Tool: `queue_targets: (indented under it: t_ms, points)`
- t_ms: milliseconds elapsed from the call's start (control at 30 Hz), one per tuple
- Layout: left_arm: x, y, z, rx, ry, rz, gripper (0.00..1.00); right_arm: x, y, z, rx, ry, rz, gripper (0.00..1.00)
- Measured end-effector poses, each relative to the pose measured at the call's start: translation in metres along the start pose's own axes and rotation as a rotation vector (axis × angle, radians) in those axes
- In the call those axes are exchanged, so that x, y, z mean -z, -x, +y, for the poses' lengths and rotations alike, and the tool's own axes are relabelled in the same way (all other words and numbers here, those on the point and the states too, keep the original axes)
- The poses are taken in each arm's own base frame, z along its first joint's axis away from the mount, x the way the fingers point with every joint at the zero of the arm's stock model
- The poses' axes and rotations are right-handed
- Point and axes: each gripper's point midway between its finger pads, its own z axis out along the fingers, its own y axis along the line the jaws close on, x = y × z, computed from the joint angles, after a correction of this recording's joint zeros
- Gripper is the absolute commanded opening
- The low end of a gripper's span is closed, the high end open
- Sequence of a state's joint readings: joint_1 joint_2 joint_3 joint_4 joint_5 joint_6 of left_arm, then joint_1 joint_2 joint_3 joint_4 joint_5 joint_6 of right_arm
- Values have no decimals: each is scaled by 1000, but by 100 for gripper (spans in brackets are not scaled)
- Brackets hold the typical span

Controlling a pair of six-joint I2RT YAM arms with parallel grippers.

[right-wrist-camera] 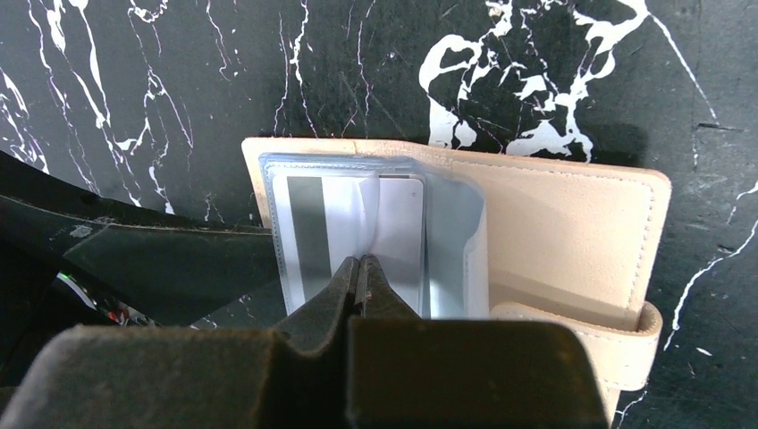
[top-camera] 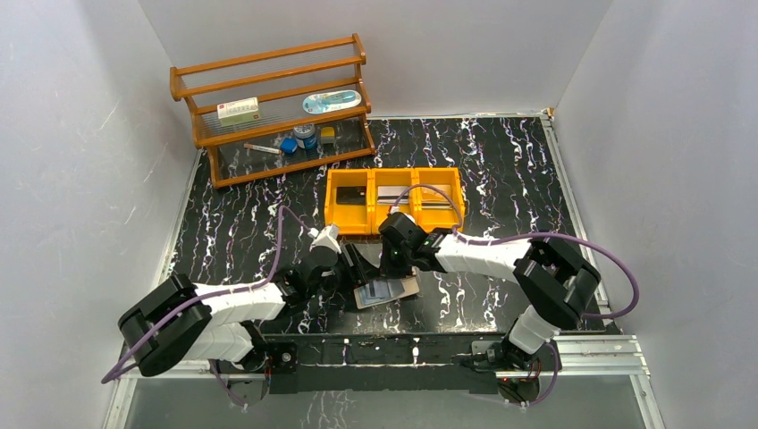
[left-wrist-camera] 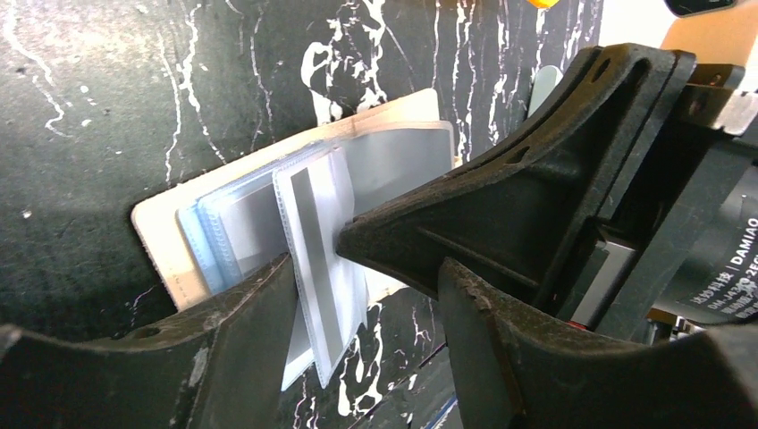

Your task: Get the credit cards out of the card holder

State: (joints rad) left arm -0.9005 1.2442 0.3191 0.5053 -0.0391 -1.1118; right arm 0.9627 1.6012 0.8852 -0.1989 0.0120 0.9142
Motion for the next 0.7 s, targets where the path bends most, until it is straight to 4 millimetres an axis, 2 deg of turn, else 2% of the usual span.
queue_targets:
  t_ms: [33, 100, 200, 333, 600, 700]
  points:
    - [0, 0, 0, 1, -2, -2, 54, 0, 0, 0, 0, 1, -1, 0]
    - [-1, 1, -3, 3, -18, -1, 53, 1, 1, 0, -1, 2, -4, 9]
    - [-3, -1, -5, 3, -30, 9, 52, 5, 0, -3, -5, 3, -8, 28]
    - [-4, -2, -7, 3, -43, 12, 52, 14, 4, -11, -10, -22, -34, 39]
    - [-9, -4, -15, -24, -58, 45, 52, 43, 14, -25, -14, -95, -109, 44]
    - [-16, -7, -25, -48, -76, 83, 52, 67, 27, -29, -36, -112, -199, 49]
